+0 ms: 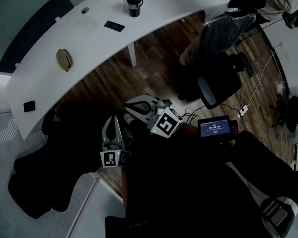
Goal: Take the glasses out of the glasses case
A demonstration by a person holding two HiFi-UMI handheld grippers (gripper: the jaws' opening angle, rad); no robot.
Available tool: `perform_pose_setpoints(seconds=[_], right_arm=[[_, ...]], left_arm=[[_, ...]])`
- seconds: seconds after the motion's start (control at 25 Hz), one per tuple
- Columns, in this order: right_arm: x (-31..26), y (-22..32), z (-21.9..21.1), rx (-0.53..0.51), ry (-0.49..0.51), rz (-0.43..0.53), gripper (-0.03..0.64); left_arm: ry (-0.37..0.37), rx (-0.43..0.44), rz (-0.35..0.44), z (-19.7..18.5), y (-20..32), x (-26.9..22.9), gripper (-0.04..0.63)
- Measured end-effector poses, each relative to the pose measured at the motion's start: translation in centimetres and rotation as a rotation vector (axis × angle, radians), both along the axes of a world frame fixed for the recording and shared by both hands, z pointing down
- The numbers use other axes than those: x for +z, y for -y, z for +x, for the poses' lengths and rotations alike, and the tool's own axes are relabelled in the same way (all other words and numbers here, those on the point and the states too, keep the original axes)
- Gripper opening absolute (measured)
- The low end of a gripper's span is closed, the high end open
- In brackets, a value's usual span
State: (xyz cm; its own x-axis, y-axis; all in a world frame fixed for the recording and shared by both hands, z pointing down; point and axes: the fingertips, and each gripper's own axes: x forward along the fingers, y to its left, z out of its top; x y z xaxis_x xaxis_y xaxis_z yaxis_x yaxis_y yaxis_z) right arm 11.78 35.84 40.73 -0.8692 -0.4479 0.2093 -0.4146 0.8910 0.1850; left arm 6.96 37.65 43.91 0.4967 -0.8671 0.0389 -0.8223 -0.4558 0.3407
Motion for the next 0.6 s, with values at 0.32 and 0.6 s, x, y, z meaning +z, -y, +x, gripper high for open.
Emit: perform_pose_setpoints(seconds=[0.32,0.6], right_arm=[[0.4,2.4,-7.3,-0.030,-0.046,-0.006,0.008],[0.9,4.5,-13.6,-0.064,-0.083,-0.001,0.008]], left_arm=[[-0.020,0.003,0.017,-7.2,3.7,-0.1,0.008],[-0.034,-0.035,0.004,-14.1,5.3,0.8,0.008]])
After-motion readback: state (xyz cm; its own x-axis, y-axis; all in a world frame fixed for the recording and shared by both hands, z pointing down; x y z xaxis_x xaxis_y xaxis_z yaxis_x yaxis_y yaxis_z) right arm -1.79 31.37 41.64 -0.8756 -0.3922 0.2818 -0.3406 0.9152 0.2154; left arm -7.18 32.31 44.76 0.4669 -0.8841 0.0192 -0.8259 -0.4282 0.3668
